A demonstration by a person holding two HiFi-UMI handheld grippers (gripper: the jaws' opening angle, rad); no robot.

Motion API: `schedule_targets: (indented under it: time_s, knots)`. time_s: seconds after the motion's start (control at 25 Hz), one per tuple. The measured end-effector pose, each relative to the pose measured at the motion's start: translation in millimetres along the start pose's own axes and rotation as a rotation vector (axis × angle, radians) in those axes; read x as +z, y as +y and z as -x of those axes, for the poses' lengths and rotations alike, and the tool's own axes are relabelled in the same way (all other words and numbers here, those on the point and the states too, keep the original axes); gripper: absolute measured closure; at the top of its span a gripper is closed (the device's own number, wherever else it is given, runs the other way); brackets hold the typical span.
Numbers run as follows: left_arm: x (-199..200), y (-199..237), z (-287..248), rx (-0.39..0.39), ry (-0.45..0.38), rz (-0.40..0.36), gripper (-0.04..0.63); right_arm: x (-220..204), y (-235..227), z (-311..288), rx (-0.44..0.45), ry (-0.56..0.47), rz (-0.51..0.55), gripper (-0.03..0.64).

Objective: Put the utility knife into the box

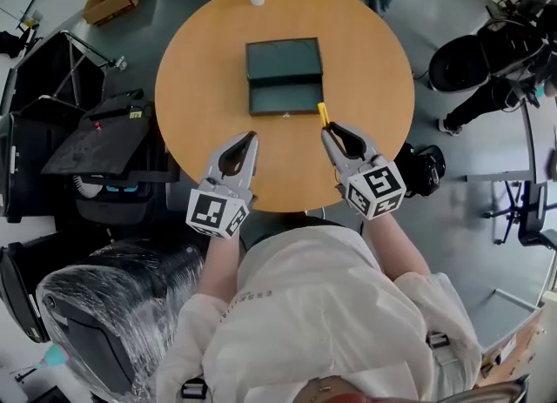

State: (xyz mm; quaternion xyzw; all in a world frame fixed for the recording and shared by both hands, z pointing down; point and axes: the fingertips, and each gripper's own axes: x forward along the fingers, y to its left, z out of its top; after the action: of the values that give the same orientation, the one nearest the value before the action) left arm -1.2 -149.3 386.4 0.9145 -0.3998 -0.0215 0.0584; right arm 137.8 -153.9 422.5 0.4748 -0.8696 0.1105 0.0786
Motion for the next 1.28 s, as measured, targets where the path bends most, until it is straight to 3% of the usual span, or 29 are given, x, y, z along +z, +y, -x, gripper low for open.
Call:
schedule_targets:
  time_s: [0.2, 0.44, 0.72, 0.92, 1.16, 1.28]
  knots:
    - [-1.2, 9.8, -35.6, 0.005, 0.012, 0.006, 0.578, 5.2, -34.2, -26.5, -0.014, 0.018, -0.009, 0.558]
    - [-13.6, 26.8, -54.6, 0.017, 0.036, 0.015, 0.578, -10.7, -42.5, -52.6, 0.006, 0.083, -0.027, 0.558]
    - [-30.2, 50.3, -66.4, 0.000, 0.064, 0.084, 0.578, -44.3, -39.9, -98.2, 0.035, 0.275, -0.037, 0.558]
    - [-41.7, 74.5, -77.7, 0.006, 0.092, 0.089, 0.578, -67.1, -32.1, -142.2, 0.103, 0.369, 0.037, 0.557]
    - [-66.8, 104.5, -84.2, 0.014, 0.123, 0.127, 0.578, -126.4, -29.7, -192.3, 0.155, 0.572, 0.117, 0.558]
    - [-75.3, 122.2, -87.6, 0.034, 0.145, 0.105, 0.578, -151.9, -36.4, -214.9, 0.180, 0.644, 0.119, 0.558]
